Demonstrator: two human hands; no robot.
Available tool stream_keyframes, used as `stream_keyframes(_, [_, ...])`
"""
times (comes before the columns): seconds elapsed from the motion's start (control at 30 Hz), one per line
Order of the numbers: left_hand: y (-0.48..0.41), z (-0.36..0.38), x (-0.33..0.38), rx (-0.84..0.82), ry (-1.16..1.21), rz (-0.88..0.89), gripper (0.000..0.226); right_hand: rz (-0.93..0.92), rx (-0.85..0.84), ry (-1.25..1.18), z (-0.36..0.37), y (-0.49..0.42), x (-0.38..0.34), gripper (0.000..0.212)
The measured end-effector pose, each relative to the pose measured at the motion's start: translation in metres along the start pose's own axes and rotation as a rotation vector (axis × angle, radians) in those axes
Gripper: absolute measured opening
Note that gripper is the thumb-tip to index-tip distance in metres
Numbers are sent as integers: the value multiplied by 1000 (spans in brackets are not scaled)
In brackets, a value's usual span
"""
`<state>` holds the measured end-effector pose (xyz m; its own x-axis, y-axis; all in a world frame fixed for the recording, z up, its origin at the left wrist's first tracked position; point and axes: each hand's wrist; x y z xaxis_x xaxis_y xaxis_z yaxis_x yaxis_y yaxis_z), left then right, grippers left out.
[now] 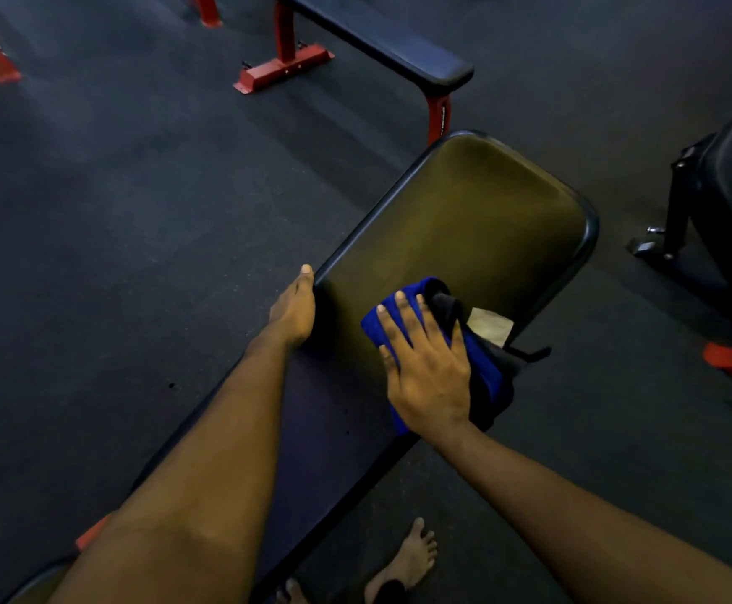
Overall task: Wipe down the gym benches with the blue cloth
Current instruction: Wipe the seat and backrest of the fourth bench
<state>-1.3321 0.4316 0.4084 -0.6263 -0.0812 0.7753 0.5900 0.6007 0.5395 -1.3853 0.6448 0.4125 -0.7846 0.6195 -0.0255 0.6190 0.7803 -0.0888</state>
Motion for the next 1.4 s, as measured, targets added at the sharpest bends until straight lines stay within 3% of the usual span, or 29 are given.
stream_keyframes(0.3, [-2, -6, -2, -20, -6, 45, 66, -81, -66, 42, 3, 8, -12, 53])
stream_keyframes(0.43, [-4, -10, -8, -38, -17, 99, 71, -178, -62, 99, -1, -43, -17, 52])
stream_keyframes(0.53, [3, -12, -16, 13, -58, 111, 58, -211, -75, 107, -1, -98, -39, 52])
stream_keyframes(0.67, [18, -17, -49, 104, -66, -6, 59, -215, -135, 139, -2, -133, -62, 52])
stream_keyframes(0.83, [32, -29, -90, 157, -63, -56, 64, -312, -112, 129, -3, -86, -39, 55])
stream_keyframes(1.1, [46, -29, -95, 126, -33, 24, 60, -184, -171, 192, 2, 42, -4, 59])
stream_keyframes(1.4, [35, -21, -101, 206, -84, 39, 56, -226, -150, 215, 16, -98, -73, 56])
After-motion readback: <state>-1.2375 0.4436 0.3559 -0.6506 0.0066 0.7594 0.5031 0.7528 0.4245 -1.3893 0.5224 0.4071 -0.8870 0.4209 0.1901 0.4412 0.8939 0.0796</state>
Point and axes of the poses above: each hand's wrist, its own y-axis away from the middle knuckle, its own z-axis out of the palm, x = y × z, and after that the axes turned 6 degrees about -x, right-handed
